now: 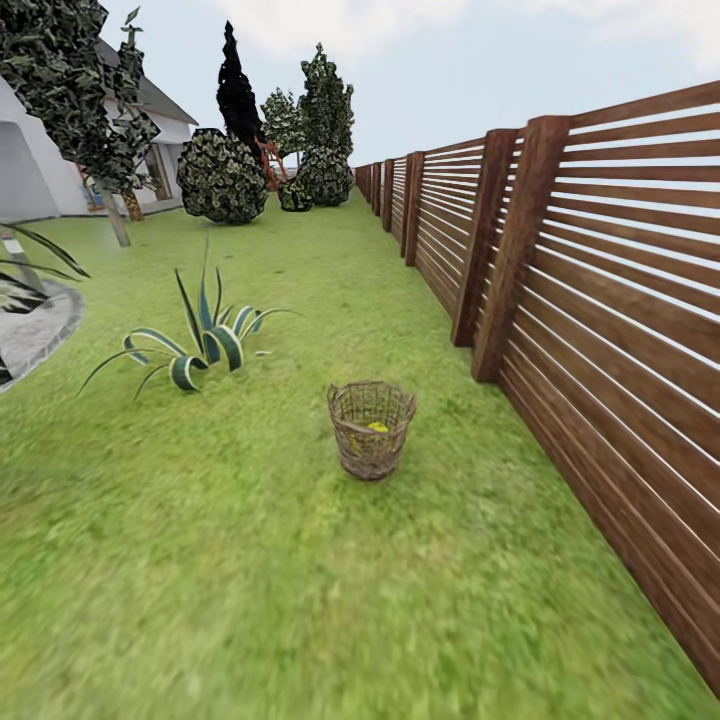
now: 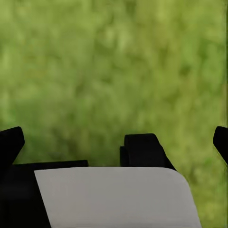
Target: Take the three Easter eggs out of the wicker basket on the lawn in the garden, then place them on the lawn next to a single tree (choose any tree) so that all three eggs are next to the same tree and none are left in the basket.
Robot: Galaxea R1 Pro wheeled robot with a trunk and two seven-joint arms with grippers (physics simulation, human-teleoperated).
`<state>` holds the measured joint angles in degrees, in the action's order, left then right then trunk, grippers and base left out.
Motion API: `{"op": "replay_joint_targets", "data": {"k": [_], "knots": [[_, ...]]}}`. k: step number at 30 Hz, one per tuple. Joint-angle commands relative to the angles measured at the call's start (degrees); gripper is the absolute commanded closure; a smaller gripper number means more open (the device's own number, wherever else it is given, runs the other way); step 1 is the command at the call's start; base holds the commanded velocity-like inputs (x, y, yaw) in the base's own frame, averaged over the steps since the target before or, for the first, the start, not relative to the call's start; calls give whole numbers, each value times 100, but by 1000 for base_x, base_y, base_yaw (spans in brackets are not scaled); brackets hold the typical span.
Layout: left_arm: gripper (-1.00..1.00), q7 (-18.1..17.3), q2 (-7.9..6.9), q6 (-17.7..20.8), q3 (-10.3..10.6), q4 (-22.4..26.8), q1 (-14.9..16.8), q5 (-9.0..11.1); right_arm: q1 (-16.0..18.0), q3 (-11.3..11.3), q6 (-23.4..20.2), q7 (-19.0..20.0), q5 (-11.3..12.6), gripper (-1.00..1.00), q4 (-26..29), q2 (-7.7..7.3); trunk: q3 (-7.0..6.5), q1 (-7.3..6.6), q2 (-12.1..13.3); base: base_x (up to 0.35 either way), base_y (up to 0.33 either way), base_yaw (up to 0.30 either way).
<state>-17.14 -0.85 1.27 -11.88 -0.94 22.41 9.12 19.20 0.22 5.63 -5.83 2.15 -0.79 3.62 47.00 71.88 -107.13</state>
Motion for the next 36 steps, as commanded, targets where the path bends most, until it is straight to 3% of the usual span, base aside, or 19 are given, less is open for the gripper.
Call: {"op": "replay_joint_targets", "data": {"k": [1,5,9,36], "knots": [[-100,-27,-3,13,-12,-5,6,53,5,7,25,-12,22,-100,-9,-5,5,3,-2,317,0,0],[-100,-30,-37,31,-22,9,7,50,5,25,15,0,15,-100,20,-32,5,3,-2,317,0,0],[-100,-35,-226,63,-36,37,2,61,5,22,-20,-12,29,-100,55,-64,5,3,-2,317,0,0],[-100,-22,-247,75,-30,104,17,45,18,102,-152,74,22,-100,52,-71,5,3,-2,319,0,0]]}}
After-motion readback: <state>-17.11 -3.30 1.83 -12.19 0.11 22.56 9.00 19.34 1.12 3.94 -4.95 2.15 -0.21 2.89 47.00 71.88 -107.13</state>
